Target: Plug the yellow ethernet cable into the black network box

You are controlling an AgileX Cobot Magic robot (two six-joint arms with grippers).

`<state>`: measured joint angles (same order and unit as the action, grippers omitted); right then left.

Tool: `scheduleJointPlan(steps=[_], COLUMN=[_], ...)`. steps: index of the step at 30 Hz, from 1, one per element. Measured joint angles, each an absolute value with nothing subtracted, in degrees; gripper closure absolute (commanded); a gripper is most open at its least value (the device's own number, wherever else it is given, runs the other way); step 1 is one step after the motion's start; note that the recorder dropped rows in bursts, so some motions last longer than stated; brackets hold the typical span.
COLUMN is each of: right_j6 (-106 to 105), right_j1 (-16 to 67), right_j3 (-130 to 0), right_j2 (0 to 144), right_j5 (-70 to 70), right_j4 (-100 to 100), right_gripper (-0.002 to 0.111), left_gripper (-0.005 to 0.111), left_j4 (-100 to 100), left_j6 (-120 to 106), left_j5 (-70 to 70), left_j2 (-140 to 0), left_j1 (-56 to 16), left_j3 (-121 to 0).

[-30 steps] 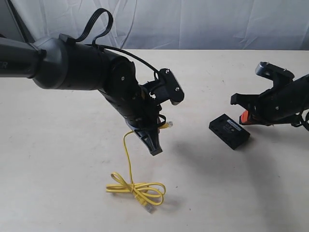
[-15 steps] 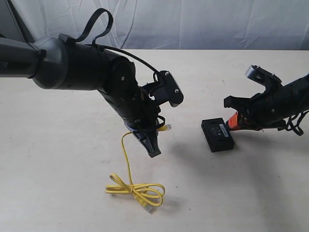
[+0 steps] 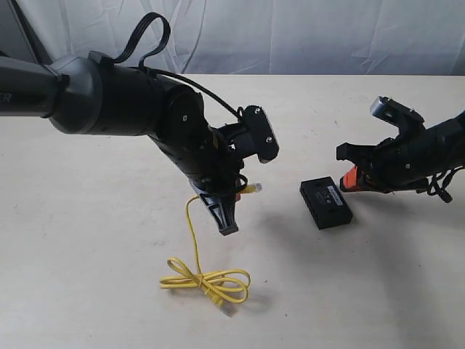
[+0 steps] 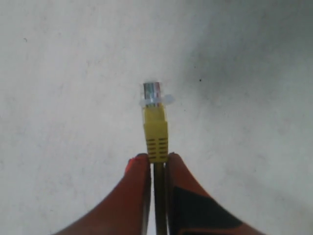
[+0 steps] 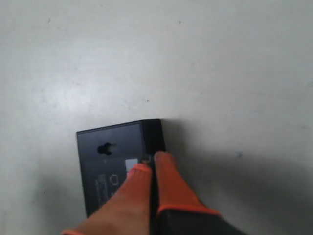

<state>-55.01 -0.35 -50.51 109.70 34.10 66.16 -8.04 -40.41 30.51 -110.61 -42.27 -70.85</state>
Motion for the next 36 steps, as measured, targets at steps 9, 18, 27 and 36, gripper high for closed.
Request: scheduleJointPlan(steps=[9, 18, 27, 36], right_j6=[-60.8, -61.9, -63.0, -62.1], right_j1=[-0.4, -0.4, -0.4, -0.4], right_j3=[-50.5, -50.5, -50.5, -50.5], right_j2=[112.4, 113.5, 113.5, 107.6], right_j5=[39.8, 42.3, 44.4, 39.0], right_j4=[72.6, 74.6, 76.3, 73.0], right_gripper=[0.108, 0.108, 0.108, 0.108], left_gripper=[0.107, 0.107, 0.107, 0.107], left_j4=[-9.7, -12.7, -19.4, -23.0], left_j6=[-43.9, -44.1, -44.1, -44.2], left_j5=[29.8, 27.4, 24.0, 24.8], left_j2=[-114.4, -116.2, -117.3, -118.4], left_j1=[-42.3, -42.3, -42.3, -42.3], left_j3=[-70.8, -70.8, -70.8, -70.8])
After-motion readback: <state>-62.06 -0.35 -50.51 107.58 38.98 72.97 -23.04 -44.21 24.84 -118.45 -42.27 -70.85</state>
